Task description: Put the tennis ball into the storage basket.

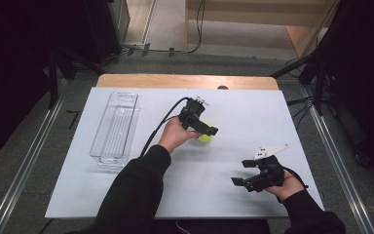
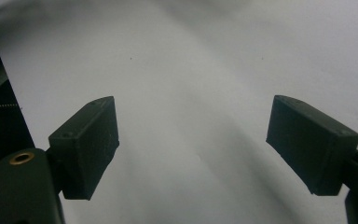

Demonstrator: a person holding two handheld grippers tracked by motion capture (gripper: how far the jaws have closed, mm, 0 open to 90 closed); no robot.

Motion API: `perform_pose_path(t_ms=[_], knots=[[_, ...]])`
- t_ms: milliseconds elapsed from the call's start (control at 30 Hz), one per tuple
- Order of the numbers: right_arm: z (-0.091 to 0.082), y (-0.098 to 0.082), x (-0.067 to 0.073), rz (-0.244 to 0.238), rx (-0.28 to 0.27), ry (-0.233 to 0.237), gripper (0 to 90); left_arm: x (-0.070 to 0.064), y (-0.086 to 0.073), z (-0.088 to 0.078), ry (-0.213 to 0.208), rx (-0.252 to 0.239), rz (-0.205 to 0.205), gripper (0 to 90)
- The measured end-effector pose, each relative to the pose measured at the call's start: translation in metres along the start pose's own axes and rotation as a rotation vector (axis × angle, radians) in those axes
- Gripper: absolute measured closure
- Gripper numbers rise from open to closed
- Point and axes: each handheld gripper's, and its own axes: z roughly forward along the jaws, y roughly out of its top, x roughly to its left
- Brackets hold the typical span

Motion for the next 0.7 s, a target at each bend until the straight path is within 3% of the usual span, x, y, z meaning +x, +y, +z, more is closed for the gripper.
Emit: perform_pose_path(t_ms=[700], knots=[[0.0,0.0,0.0,-0.002,0.001,0.0,14.8,0.002,-0.013,0.016,0.021,0.047,-0.003,1.2]])
